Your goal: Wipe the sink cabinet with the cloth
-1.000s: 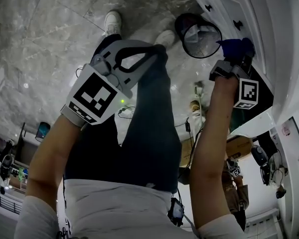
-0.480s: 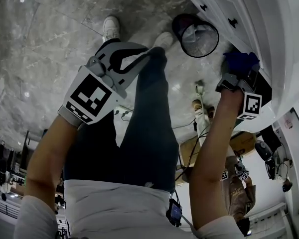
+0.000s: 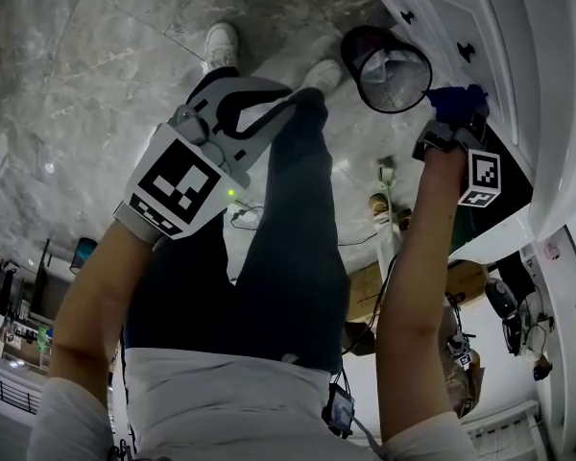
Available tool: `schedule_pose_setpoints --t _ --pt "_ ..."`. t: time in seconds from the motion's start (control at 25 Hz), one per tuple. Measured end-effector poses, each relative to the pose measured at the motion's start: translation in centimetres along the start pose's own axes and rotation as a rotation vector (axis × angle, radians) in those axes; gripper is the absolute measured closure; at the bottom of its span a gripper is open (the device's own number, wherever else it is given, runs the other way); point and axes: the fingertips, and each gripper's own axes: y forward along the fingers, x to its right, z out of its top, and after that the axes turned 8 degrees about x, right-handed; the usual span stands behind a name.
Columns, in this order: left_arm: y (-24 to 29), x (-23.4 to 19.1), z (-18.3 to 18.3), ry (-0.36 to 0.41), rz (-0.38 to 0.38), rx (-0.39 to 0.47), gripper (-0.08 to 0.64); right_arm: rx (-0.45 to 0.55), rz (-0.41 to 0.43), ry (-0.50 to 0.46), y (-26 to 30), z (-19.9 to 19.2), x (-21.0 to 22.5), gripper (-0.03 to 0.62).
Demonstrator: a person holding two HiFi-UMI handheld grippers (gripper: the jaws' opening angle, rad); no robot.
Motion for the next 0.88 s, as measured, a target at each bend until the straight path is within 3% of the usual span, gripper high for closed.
schedule_pose_setpoints --t 0.28,0.6,0.88 --pt "-0.1 -0.1 -0.2 -0.037 0.069 0.038 0.548 -0.113 -0.021 -0.087 2.7 -3.7 1.1 0.509" --pt "0.2 -0.2 -0.1 -0.087 0.152 0.09 0.548 -0.19 0.012 -0.076 4.9 -7.8 -1.2 0.509" --pt "0.2 -0.4 0.6 -0.098 0.194 0.125 0.548 -0.295 0.184 -0.089 5.4 -12.0 -6.5 0.509"
